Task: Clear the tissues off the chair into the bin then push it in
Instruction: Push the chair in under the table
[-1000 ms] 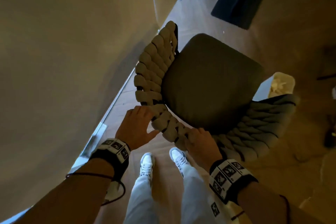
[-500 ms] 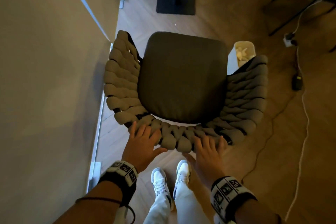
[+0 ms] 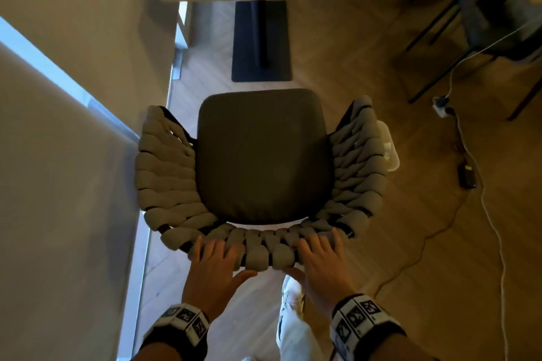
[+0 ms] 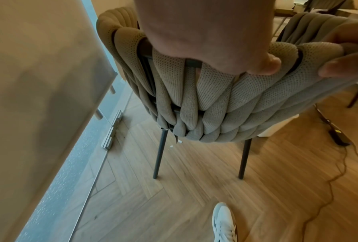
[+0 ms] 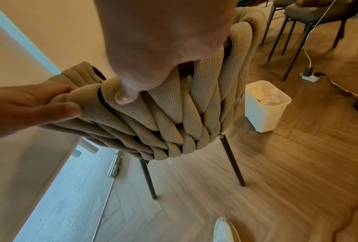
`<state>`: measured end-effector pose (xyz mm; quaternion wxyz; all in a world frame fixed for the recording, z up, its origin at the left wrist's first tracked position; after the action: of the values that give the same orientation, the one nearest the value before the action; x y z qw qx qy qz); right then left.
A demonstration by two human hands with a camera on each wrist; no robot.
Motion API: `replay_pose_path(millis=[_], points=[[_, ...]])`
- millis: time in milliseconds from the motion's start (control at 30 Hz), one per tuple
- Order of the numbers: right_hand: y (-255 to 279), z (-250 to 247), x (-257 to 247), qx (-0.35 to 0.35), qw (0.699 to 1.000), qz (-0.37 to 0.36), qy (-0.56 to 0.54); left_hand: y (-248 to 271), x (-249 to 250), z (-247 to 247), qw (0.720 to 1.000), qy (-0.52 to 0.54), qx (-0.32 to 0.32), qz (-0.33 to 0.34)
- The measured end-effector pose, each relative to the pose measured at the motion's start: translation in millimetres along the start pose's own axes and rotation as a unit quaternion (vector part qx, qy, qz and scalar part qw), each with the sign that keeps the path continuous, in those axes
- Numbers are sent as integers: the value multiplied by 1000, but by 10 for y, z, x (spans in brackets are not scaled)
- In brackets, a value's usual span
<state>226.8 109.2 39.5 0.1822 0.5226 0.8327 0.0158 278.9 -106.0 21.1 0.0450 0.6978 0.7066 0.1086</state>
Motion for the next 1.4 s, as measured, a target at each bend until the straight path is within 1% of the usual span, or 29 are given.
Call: replay_pose_path(millis=[67,133,267,433,533,700,800,900,1100,1233,1400], points=[[-319,-123,67,-5,1000,1,-16,-307,-34,-89,1000,2,0,-1],[-570,-212,137,-23,999,1,-35,-563,-57,-158,1000,6,-10,-14],[-997,-332,264,-11,999,20,-23,-1033,-131,-272,999,1,-35,-7],[-1578,-457,463,13,999,16,-29,-1661,-214,-446,999,-12,-34,5],[-1959,-572,565,22,999,-2,-30,-2046,-260,-548,1000,-19,-25,3],[-2656,-801,661,47,999,-9,-23,-2709,-426,-723,1000,-19,-6,0],[-3058,-900,645,46,999,-8,-18,-3076,-593,-807,999,-32,-8,-5],[-3430,-964,646,28,999,-7,-14,-3414,-747,-872,999,-27,-27,-21],[-3996,-1125,659,3,999,0,-38,-3933,-938,-1043,1000,-23,-7,-5],[-4293,-1202,690,17,999,3,-31,-4234,-1035,-1096,1000,-14,3,-4],[-4603,-1297,743,-9,999,14,-48,-4617,-1118,-1158,1000,-18,-1,3]])
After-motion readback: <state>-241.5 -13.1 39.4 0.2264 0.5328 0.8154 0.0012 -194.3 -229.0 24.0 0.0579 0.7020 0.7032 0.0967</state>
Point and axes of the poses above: each hand's wrist, its own y-axis away from the middle knuckle, its own z-axis out of the palm, x = y × z, the point moved 3 cm from there along -y, towards the middle knuckle, and after that the axes turned 6 degrees about -y, right-handed, at the moved point
